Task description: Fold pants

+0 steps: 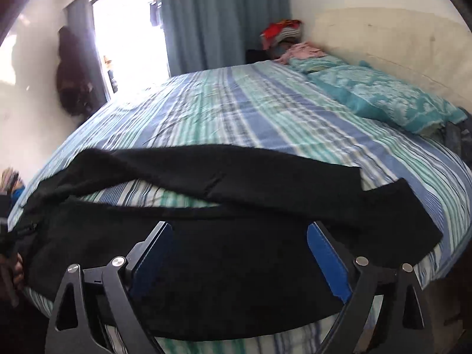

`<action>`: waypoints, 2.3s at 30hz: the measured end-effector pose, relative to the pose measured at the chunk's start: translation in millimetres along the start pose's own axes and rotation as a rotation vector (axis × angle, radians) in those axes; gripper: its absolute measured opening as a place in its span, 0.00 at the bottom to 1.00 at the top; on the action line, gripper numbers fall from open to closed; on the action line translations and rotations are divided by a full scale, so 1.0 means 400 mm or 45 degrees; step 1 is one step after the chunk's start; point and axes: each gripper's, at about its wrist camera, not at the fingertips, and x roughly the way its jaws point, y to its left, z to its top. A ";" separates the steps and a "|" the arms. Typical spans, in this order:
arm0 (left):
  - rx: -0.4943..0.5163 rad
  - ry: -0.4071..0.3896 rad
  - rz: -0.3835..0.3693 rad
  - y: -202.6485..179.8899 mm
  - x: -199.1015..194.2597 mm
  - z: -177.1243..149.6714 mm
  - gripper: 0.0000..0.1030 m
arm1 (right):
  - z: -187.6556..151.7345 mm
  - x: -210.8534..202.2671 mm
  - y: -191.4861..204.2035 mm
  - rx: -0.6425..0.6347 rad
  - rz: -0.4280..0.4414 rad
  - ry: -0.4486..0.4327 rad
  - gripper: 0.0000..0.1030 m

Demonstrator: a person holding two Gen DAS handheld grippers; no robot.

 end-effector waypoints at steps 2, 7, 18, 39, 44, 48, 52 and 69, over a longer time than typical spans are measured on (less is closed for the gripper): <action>-0.007 0.006 -0.002 0.001 0.003 0.004 1.00 | -0.022 0.054 0.079 -0.176 0.004 0.073 0.90; -0.006 0.005 -0.022 0.009 -0.001 0.000 1.00 | -0.092 0.176 0.092 -0.184 -0.026 0.253 1.00; 0.037 -0.036 -0.015 0.022 -0.020 -0.033 1.00 | -0.041 0.102 -0.051 0.236 0.229 0.069 0.92; 0.046 -0.064 0.051 0.008 -0.026 -0.041 1.00 | -0.089 0.184 -0.458 1.308 0.179 -0.018 0.08; 0.007 -0.002 0.157 -0.006 -0.039 -0.034 1.00 | -0.049 0.124 -0.444 1.149 0.103 -0.065 0.07; -0.057 0.160 0.011 -0.023 -0.068 0.040 0.99 | 0.020 0.029 -0.399 0.921 0.131 -0.190 0.06; -0.155 0.239 -0.384 -0.074 -0.051 0.215 0.99 | 0.031 -0.048 -0.388 0.822 0.170 -0.292 0.06; -0.591 0.541 -0.507 -0.242 0.317 0.460 0.87 | 0.047 -0.164 -0.386 0.718 0.255 -0.514 0.06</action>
